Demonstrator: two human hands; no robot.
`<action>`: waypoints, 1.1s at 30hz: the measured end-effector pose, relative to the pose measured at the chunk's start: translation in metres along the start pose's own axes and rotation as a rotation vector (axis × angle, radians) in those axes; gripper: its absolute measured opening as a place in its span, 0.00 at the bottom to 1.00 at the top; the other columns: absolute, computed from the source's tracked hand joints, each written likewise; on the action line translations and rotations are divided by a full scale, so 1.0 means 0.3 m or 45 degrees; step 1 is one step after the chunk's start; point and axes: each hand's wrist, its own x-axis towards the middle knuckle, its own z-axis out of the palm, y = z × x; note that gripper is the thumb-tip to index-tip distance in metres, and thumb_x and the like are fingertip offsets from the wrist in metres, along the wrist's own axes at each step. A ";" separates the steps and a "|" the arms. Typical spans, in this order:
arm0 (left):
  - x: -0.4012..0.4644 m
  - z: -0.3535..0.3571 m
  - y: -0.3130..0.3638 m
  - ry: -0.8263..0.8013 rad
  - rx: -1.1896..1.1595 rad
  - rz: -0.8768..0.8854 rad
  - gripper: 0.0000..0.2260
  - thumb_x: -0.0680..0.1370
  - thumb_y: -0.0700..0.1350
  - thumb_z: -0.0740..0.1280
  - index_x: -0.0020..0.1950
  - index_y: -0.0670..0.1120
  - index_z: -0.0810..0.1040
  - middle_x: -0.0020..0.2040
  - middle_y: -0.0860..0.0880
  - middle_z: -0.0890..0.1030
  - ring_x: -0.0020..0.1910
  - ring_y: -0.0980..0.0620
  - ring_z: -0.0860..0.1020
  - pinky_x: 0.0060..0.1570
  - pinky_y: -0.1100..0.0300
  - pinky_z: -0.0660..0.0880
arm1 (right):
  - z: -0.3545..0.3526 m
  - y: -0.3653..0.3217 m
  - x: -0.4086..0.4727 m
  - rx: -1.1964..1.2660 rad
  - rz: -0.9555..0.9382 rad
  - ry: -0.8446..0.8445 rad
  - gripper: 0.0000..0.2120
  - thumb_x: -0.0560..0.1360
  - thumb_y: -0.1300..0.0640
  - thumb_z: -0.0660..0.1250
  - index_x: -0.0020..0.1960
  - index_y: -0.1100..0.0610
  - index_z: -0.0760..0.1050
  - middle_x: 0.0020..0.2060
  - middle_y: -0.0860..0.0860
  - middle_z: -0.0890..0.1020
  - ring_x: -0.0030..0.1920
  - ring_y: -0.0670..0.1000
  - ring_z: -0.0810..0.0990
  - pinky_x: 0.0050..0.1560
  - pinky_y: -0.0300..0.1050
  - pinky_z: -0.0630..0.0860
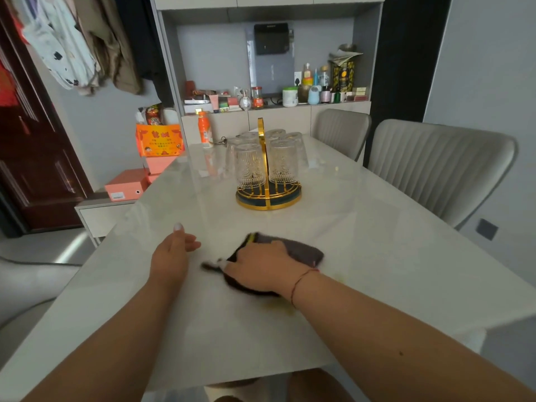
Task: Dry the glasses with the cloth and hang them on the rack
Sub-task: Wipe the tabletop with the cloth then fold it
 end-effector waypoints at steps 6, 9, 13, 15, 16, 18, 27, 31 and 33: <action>-0.009 -0.003 0.003 -0.028 0.072 0.032 0.27 0.84 0.58 0.50 0.52 0.41 0.81 0.47 0.46 0.84 0.53 0.45 0.78 0.54 0.53 0.69 | 0.025 -0.058 -0.118 0.190 -0.155 0.273 0.17 0.80 0.44 0.55 0.53 0.58 0.70 0.48 0.56 0.73 0.53 0.58 0.73 0.51 0.51 0.67; -0.015 -0.007 0.006 -0.025 0.079 0.040 0.27 0.84 0.59 0.49 0.52 0.41 0.81 0.47 0.46 0.84 0.54 0.46 0.78 0.54 0.54 0.68 | 0.079 -0.041 -0.126 0.080 -0.093 0.254 0.24 0.81 0.43 0.51 0.69 0.58 0.66 0.66 0.56 0.70 0.67 0.58 0.65 0.67 0.58 0.61; -0.015 -0.008 0.000 -0.042 0.085 0.034 0.28 0.83 0.60 0.49 0.51 0.42 0.81 0.48 0.46 0.84 0.54 0.47 0.78 0.55 0.54 0.68 | 0.113 0.023 -0.194 0.043 -0.069 -0.011 0.29 0.80 0.40 0.49 0.77 0.53 0.57 0.77 0.50 0.59 0.77 0.53 0.52 0.75 0.57 0.41; -0.012 -0.008 -0.002 -0.038 0.067 0.027 0.28 0.83 0.60 0.49 0.50 0.42 0.81 0.47 0.46 0.85 0.54 0.45 0.79 0.54 0.54 0.69 | 0.085 0.063 -0.244 -0.024 -0.030 -0.001 0.29 0.79 0.38 0.50 0.72 0.53 0.67 0.73 0.51 0.68 0.75 0.53 0.58 0.75 0.56 0.41; -0.011 -0.008 -0.002 -0.039 0.058 0.020 0.28 0.83 0.60 0.49 0.50 0.42 0.81 0.46 0.46 0.85 0.54 0.45 0.79 0.54 0.54 0.70 | 0.065 0.085 -0.269 -0.061 0.021 0.015 0.28 0.78 0.36 0.50 0.66 0.54 0.73 0.67 0.53 0.75 0.72 0.54 0.63 0.74 0.55 0.44; -0.009 -0.008 0.001 -0.041 0.059 0.003 0.28 0.83 0.61 0.50 0.49 0.43 0.81 0.46 0.46 0.85 0.54 0.45 0.79 0.55 0.53 0.70 | 0.018 0.124 -0.313 -0.148 0.149 0.122 0.28 0.78 0.36 0.49 0.51 0.55 0.79 0.50 0.54 0.81 0.61 0.55 0.72 0.70 0.53 0.53; -0.021 -0.001 0.013 -0.057 0.096 0.037 0.28 0.83 0.59 0.49 0.50 0.41 0.81 0.46 0.45 0.84 0.51 0.48 0.77 0.51 0.55 0.67 | 0.057 0.166 -0.399 -0.005 0.435 0.108 0.42 0.71 0.25 0.46 0.69 0.54 0.68 0.66 0.51 0.70 0.65 0.56 0.67 0.60 0.51 0.67; -0.022 0.000 0.016 -0.057 0.098 0.041 0.28 0.84 0.59 0.49 0.50 0.40 0.81 0.46 0.44 0.84 0.51 0.48 0.77 0.49 0.56 0.67 | -0.004 0.258 -0.349 -0.004 0.604 0.161 0.39 0.74 0.28 0.41 0.59 0.53 0.78 0.61 0.54 0.77 0.63 0.57 0.70 0.60 0.54 0.65; -0.023 0.003 0.018 -0.063 0.102 0.049 0.28 0.84 0.58 0.50 0.50 0.40 0.81 0.47 0.44 0.84 0.50 0.48 0.76 0.48 0.56 0.67 | -0.044 0.315 -0.304 -0.072 0.669 0.182 0.37 0.75 0.29 0.41 0.58 0.53 0.78 0.58 0.54 0.79 0.60 0.57 0.73 0.56 0.51 0.65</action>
